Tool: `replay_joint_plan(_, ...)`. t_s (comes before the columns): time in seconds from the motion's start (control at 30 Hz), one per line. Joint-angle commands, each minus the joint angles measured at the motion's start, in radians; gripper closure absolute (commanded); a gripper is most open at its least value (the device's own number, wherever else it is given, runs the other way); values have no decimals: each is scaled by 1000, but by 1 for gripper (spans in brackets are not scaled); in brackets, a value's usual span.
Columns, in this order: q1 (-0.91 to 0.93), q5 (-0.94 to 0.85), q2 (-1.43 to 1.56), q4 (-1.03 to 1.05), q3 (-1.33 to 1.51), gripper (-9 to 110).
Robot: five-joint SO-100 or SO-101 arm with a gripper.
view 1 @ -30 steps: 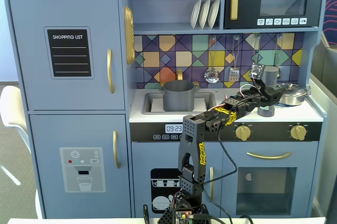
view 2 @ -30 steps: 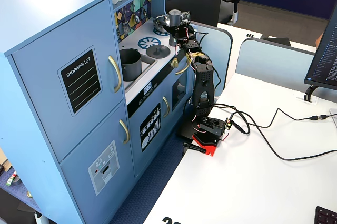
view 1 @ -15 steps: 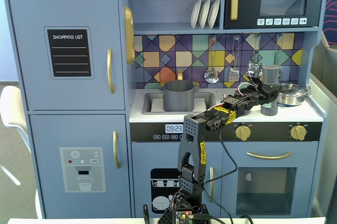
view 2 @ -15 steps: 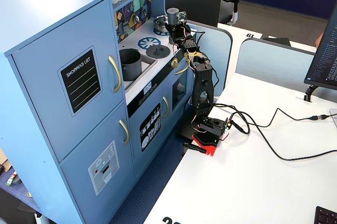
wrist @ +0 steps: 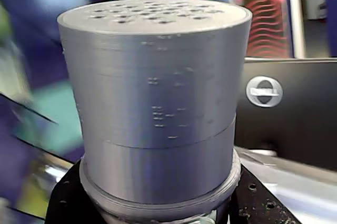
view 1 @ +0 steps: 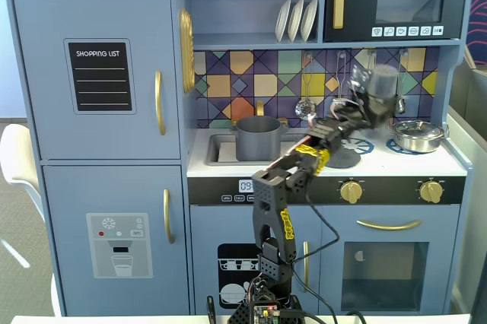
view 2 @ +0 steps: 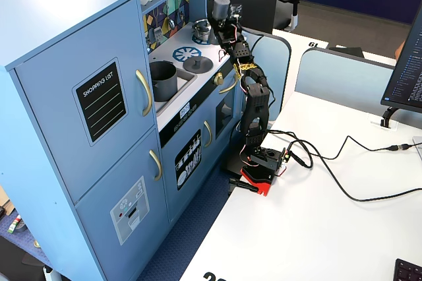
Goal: Put salt in the gray recipient
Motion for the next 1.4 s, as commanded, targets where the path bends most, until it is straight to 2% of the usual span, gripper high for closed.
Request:
replay_joint_plan(0.0, -106, 198, 201, 130, -92, 101)
replay_joint_plan(0.2, -295, 667, 299, 301, -66, 101)
replay_joint_plan(0.27, -365, 890, 325, 336, -40, 101)
replay_joint_plan(0.5, -581, 1536, 328, 365, -14, 101)
replay_joint_plan(0.6, -676, 1747, 298, 387, -44, 101)
replay_joint_plan(0.9, -867, 2034, 219, 327, -77, 101)
replay_joint_plan(1.17, -882, 2235, 201, 239, -100, 101)
replay_joint_plan(1.27, -862, 2286, 199, 285, -98, 101)
replay_joint_plan(1.37, -822, 2333, 195, 420, -98, 101)
